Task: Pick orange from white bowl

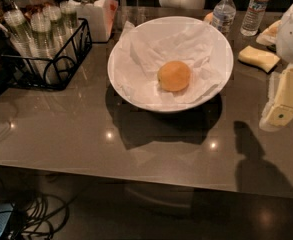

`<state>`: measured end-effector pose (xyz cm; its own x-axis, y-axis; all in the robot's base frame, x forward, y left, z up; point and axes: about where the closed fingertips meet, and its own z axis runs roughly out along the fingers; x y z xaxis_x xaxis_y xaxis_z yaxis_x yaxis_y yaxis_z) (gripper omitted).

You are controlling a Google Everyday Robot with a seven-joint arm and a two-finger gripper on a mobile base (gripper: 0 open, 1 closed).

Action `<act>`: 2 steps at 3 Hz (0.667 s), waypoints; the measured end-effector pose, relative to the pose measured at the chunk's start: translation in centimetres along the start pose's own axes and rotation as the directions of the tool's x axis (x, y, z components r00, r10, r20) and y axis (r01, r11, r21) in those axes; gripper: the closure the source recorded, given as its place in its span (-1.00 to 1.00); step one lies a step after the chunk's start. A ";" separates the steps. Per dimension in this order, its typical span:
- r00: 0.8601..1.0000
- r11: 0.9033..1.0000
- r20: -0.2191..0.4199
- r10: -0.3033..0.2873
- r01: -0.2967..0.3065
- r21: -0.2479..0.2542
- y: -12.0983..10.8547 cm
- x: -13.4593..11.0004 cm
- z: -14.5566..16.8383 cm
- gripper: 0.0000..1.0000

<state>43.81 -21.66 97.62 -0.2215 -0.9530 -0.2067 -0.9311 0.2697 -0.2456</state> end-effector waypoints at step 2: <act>0.999 1.000 0.041 -0.015 0.015 0.003 -1.4 -1.1 0.2 -1.00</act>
Offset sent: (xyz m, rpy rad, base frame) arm 0.0355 0.0131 0.0056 0.0768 -0.0165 0.0542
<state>45.40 -21.02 98.04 -0.1957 -0.9504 -0.2417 -0.9333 0.2562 -0.2518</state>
